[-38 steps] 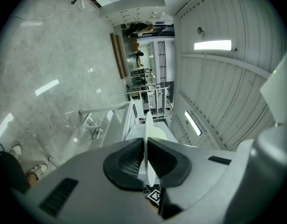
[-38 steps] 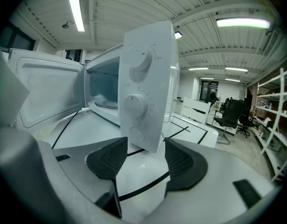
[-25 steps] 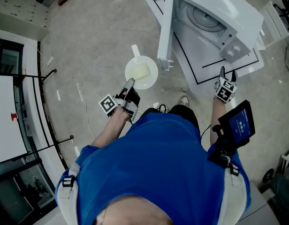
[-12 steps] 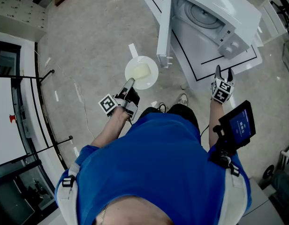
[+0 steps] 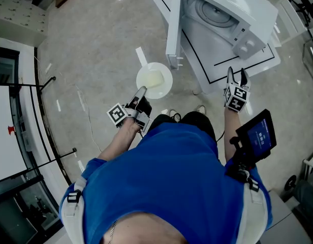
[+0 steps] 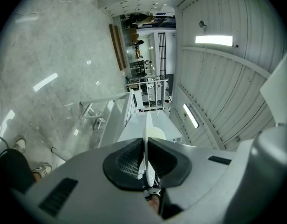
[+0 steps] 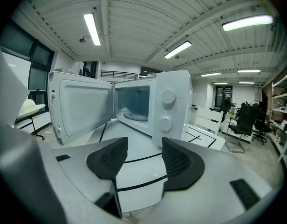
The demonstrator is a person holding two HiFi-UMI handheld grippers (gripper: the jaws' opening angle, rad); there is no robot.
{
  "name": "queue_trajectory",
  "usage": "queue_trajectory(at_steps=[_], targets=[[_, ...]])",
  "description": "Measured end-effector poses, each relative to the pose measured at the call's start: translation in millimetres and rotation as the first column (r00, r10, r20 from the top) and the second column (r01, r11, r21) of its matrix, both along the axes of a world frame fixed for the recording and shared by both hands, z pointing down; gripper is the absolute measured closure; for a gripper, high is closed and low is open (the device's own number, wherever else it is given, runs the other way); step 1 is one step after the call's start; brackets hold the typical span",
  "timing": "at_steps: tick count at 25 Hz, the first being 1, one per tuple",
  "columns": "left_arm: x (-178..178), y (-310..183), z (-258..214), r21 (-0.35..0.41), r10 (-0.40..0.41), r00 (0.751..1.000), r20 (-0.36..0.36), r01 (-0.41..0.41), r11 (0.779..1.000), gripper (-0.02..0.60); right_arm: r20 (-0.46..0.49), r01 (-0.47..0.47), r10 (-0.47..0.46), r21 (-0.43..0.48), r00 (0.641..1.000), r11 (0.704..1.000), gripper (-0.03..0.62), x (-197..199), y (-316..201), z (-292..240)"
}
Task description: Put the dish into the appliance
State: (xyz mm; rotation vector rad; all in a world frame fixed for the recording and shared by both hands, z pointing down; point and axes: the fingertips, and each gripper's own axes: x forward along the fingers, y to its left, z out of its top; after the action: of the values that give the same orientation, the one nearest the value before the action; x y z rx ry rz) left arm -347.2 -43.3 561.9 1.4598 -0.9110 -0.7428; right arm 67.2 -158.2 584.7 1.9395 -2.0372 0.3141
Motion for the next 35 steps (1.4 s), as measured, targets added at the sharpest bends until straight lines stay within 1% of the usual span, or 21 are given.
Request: queue_trajectory(at_steps=[5,10,15,18,19,21,22,23,28,31,35], targets=[[38.8,12.7,-7.5,0.002,0.012,1.000,-0.007,-0.012,1.000,0.563,0.037,0.056,-0.057,0.030,0.998,0.998,0.365,8.6,7.6,-18.7],[47.0,16.1,-5.4,-0.004,0.011,1.000,-0.022,-0.011,1.000,0.563,0.091,0.117,-0.121,0.058,0.988,0.992,0.365,-16.3,7.7,-27.3],[95.0,19.4,-6.9,-0.007,0.034,0.999,-0.020,-0.034,0.999,0.563,0.129,0.174,-0.186,0.099,0.974,0.980,0.369,-3.5,16.4,-44.6],[117.8,18.3,-8.1,-0.009,0.051,0.998,-0.019,-0.052,0.999,0.563,0.134,0.194,-0.210,0.122,0.969,0.973,0.449,4.5,22.2,-55.2],[125.0,17.4,-7.8,-0.009,0.058,0.998,-0.017,-0.059,0.998,0.563,0.133,0.196,-0.213,0.128,0.968,0.972,0.466,8.1,23.8,-58.0],[137.8,14.1,-5.6,-0.011,0.071,0.997,-0.013,-0.071,0.997,0.563,0.127,0.200,-0.218,0.139,0.968,0.970,0.532,14.2,26.4,-61.2],[144.0,12.1,-4.7,-0.011,0.076,0.997,-0.012,-0.076,0.997,0.563,0.125,0.203,-0.221,0.145,0.967,0.968,0.580,16.8,27.7,-62.7],[150.8,10.1,-4.5,-0.011,0.080,0.997,-0.013,-0.081,0.997,0.563,0.124,0.206,-0.225,0.151,0.966,0.967,0.592,19.9,28.9,-64.7],[190.5,-5.3,-10.0,-0.004,0.101,0.995,-0.013,-0.101,0.995,0.563,0.128,0.213,-0.236,0.174,0.963,0.961,0.592,41.2,32.8,-76.8],[212.9,-17.1,-12.7,-0.001,0.099,0.995,-0.007,-0.099,0.995,0.563,0.126,0.222,-0.246,0.177,0.961,0.959,0.592,55.8,33.6,-80.5],[217.7,-31.4,-4.4,-0.007,0.080,0.997,-0.004,-0.080,0.997,0.563,0.121,0.234,-0.257,0.175,0.959,0.956,0.592,55.7,36.5,-74.2]])
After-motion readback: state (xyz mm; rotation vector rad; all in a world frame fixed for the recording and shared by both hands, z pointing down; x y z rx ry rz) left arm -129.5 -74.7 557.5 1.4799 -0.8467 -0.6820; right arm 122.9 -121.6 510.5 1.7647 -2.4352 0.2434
